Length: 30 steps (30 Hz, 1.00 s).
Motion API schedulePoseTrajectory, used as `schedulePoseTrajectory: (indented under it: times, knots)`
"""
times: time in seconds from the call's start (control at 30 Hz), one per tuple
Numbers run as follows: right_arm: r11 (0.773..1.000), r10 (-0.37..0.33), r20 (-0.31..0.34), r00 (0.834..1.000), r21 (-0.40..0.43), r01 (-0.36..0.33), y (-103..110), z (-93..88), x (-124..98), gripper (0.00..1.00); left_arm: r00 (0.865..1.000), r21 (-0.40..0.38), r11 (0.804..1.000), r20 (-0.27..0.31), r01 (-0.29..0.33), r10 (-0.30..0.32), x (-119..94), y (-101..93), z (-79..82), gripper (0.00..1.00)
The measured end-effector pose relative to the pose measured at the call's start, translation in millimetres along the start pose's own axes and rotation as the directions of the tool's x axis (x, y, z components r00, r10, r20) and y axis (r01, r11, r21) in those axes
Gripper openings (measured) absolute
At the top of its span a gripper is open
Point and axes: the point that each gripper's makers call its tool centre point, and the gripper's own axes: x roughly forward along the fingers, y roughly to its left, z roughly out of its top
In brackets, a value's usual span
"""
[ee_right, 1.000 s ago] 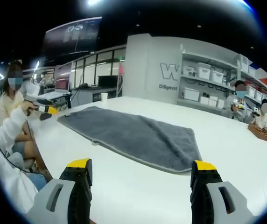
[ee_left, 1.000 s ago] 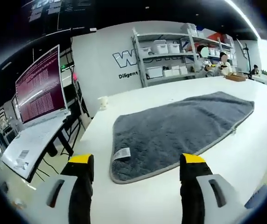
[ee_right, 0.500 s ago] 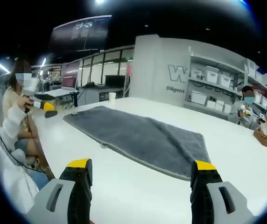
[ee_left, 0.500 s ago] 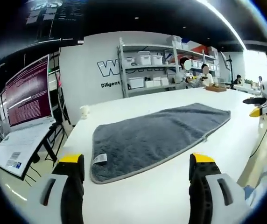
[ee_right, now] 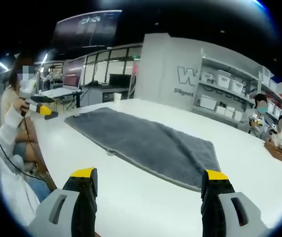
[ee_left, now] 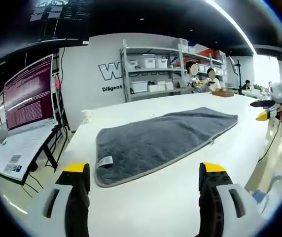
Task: Open the folded towel by lifting each exposed corner and separating the folded layers until the towel lies flat within the target outline without major curled edges
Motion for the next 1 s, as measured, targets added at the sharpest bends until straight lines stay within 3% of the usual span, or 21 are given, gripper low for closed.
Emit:
schedulePoseTrajectory:
  times: [0.33, 0.67, 1.0]
  knots:
    - [1.000, -0.002, -0.009, 1.000, -0.013, 0.002, 13, 8.3, 5, 0.87, 0.999, 0.013, 0.999, -0.024, 0.045, -0.044, -9, -3.6, -7.5, 0.99]
    - [0.999, 0.021, -0.031, 0.999, -0.033, -0.022, 28, 10.0, 18, 0.87, 0.992, -0.010, 0.994, -0.069, 0.109, -0.109, -8, -11.4, -22.5, 1.00]
    - [0.999, 0.033, -0.049, 0.998, -0.011, -0.033, 31, -0.4, 26, 0.87, 0.995, -0.024, 0.998, -0.070, 0.064, -0.065, -11, 2.9, -24.5, 1.00]
